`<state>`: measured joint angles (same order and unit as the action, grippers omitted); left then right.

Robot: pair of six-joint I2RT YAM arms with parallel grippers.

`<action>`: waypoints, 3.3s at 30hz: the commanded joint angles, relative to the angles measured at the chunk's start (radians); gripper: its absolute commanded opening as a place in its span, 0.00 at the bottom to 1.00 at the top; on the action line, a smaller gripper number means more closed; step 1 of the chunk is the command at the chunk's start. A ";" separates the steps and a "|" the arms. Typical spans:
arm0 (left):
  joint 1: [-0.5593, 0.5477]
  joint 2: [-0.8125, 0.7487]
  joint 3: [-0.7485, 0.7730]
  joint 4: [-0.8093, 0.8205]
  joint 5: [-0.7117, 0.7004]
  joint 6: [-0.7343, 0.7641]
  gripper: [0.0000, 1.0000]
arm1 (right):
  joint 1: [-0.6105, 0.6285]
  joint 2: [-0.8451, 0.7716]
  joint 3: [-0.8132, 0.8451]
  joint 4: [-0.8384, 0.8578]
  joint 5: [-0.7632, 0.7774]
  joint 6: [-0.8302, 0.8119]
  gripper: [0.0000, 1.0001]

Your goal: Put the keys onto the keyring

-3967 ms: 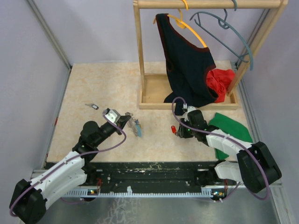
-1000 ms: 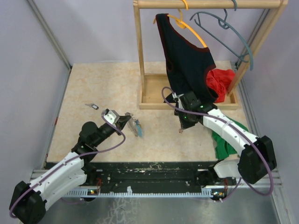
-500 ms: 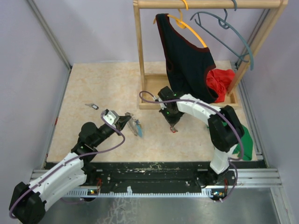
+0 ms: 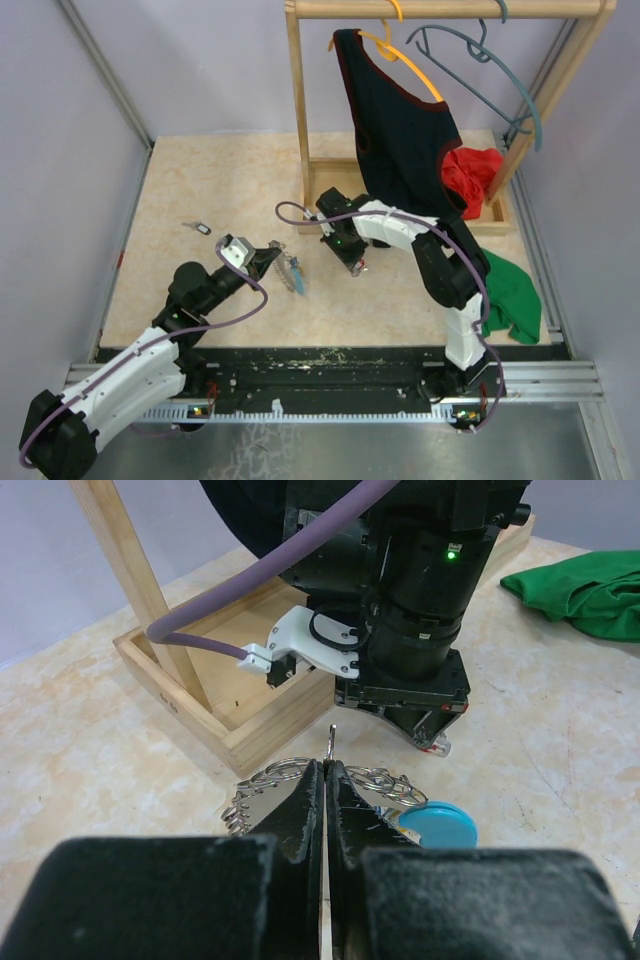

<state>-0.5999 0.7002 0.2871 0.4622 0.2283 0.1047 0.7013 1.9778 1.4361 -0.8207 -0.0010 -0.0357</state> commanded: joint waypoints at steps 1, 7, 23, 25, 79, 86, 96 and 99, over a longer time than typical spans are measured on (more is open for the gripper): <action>-0.004 -0.015 0.001 0.031 0.007 -0.005 0.01 | 0.015 -0.064 -0.010 0.098 0.024 -0.014 0.08; -0.005 -0.013 0.001 0.031 0.006 -0.006 0.01 | 0.024 -0.221 -0.155 0.247 0.018 -0.030 0.17; -0.005 -0.008 0.001 0.033 0.011 -0.004 0.01 | 0.023 -0.555 -0.696 0.910 0.036 0.000 0.25; -0.005 -0.010 -0.001 0.033 0.013 -0.004 0.01 | 0.023 -0.553 -0.740 0.978 0.040 0.007 0.25; -0.007 0.029 0.003 0.043 0.073 0.018 0.01 | 0.023 -0.609 -0.748 0.923 -0.067 -0.105 0.00; -0.005 0.035 -0.007 0.089 0.159 0.069 0.01 | 0.026 -0.749 -0.689 0.863 -0.272 -0.196 0.00; 0.045 0.116 -0.042 0.261 0.371 0.076 0.01 | 0.027 -0.830 -0.682 0.948 -0.432 -0.327 0.00; 0.102 0.149 -0.059 0.331 0.469 0.032 0.01 | 0.027 -0.839 -0.690 0.973 -0.454 -0.331 0.00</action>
<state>-0.5541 0.8227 0.2497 0.6281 0.5404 0.1764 0.7200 1.1778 0.7143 0.0738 -0.3748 -0.3206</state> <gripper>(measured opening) 0.012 0.007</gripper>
